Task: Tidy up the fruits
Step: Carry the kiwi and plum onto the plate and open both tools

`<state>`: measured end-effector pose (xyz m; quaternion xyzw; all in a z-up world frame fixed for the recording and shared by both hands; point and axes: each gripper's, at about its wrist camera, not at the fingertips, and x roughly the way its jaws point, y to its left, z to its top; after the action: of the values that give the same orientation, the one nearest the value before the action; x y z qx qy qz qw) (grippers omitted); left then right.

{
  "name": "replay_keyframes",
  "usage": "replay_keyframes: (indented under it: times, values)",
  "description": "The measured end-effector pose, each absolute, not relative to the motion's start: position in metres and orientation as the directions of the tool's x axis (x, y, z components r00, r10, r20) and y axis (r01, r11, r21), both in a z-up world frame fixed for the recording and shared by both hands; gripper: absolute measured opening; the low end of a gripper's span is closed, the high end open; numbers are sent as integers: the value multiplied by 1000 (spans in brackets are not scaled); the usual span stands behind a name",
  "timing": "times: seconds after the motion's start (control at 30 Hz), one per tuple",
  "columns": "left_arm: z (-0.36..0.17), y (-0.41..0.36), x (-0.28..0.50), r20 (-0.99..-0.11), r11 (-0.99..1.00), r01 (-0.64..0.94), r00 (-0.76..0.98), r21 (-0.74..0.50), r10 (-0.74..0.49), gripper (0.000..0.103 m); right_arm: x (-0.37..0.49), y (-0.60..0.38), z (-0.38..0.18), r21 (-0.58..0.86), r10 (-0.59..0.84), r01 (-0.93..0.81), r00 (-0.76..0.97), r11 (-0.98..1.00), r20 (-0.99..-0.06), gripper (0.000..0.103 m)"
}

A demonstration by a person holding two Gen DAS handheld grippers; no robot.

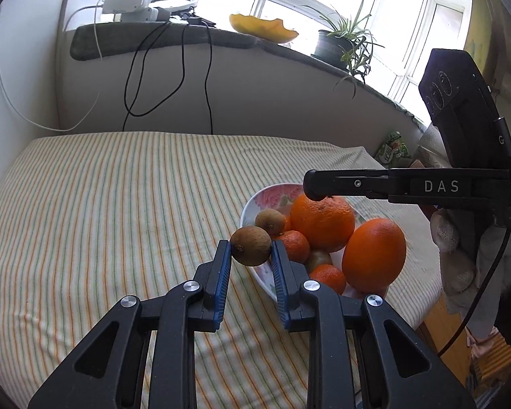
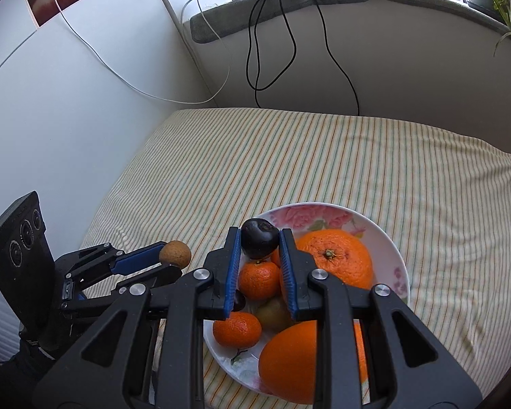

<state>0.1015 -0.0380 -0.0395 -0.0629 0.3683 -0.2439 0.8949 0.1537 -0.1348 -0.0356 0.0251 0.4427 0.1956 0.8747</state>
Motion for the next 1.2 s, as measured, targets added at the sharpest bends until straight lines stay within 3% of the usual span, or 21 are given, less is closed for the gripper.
replay_keyframes:
  times: [1.0, 1.2]
  values:
    - [-45, -62, 108, -645, 869, 409, 590, -280, -486, 23, 169, -137, -44, 136, 301, -326, 532, 936, -792, 25]
    - [-43, -61, 108, -643, 870, 406, 593, -281, -485, 32, 167, -138, -41, 136, 299, -321, 541, 937, -786, 41]
